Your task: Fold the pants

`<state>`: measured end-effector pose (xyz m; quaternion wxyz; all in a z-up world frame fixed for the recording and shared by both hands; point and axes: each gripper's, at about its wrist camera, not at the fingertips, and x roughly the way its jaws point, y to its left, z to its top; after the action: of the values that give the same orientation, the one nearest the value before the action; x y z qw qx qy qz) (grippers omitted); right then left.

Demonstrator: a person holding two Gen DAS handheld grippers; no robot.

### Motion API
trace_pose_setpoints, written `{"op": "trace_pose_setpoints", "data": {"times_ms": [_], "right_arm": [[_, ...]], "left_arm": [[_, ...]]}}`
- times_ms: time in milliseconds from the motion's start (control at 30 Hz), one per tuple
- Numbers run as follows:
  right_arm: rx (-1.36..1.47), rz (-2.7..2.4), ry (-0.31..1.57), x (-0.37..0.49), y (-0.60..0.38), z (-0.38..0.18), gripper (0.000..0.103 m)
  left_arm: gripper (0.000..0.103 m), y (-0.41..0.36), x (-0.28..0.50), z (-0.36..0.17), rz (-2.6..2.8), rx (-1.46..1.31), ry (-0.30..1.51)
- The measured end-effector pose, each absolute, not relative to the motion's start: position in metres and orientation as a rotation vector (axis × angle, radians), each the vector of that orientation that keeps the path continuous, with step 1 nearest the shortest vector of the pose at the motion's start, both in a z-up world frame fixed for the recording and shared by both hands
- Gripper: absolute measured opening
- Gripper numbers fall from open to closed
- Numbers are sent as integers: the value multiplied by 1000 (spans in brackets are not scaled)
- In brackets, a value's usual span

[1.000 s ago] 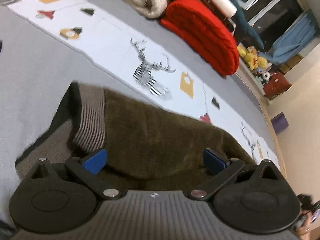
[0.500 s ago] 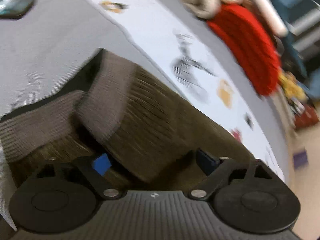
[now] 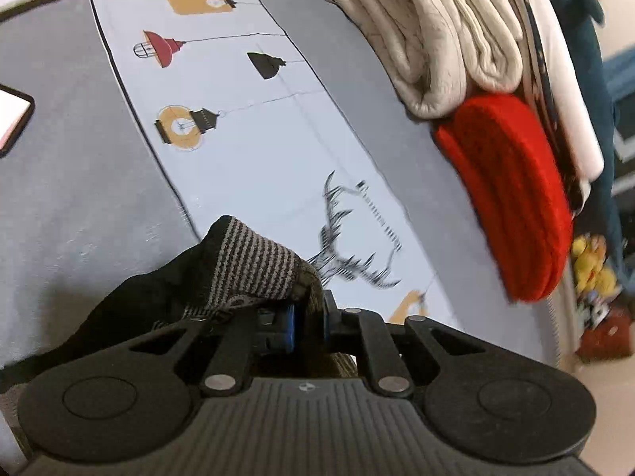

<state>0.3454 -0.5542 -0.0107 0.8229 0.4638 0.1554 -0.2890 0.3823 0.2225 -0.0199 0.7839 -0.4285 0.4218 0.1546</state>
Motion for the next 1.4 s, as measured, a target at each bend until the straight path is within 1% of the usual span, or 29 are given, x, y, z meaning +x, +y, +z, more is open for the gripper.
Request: {"op": "trace_pose_setpoints", "data": {"times_ms": [67,133,233,300,367,433,467,533,567,600,667,733,833,967,1067,1133,1200,1267,1333,1400], "right_arm": [[994,-554,279,344,-553,21,6],[988,-504,234,325,-556,41,6],[995,-422,225,271,-566,40,6],[983,-409,256,222,-568,14,6],[991,-433,322,174,-567,-28,6],[988,-484,411,138,-569,-80,6],[984,-523,493,126,-574,-113,6],[1050,-589,610,109,-582,-169,6],[1079,-614,603,99,-582,-188,6],[1097,-600,564,92,-581,-194,6],[1082,-593,524,91,-577,-189,7],[1050,-576,503,101,-574,-172,6],[993,-540,465,132,-573,-128,6],[907,-490,384,170,-572,-50,6],[884,-442,315,158,-576,-10,6],[878,-411,284,131,-582,-4,6],[897,-392,272,95,-589,-20,6],[910,-410,319,63,-593,-58,6],[928,-464,430,46,-597,-114,6],[1012,-526,559,37,-605,-178,6]], "left_arm": [[13,231,371,-13,293,-961,872],[13,239,350,-12,255,-942,847],[13,251,306,-33,221,-909,880],[13,259,286,-63,220,-880,962],[13,266,268,-97,231,-891,1060],[13,269,253,-129,233,-918,1123],[13,269,247,-138,234,-921,1129],[13,269,244,-138,225,-921,1103],[13,268,244,-134,224,-903,1099],[13,264,245,-127,222,-873,1098],[12,258,249,-113,212,-824,1088],[12,255,252,-101,195,-814,1061],[11,252,259,-79,193,-827,1018],[11,260,260,-49,173,-906,949],[11,264,242,-38,145,-897,924],[11,266,224,-43,131,-878,935],[11,266,209,-60,129,-857,963],[12,263,201,-89,155,-817,1034],[12,259,201,-118,200,-792,1104],[12,256,201,-130,223,-791,1104]]}}
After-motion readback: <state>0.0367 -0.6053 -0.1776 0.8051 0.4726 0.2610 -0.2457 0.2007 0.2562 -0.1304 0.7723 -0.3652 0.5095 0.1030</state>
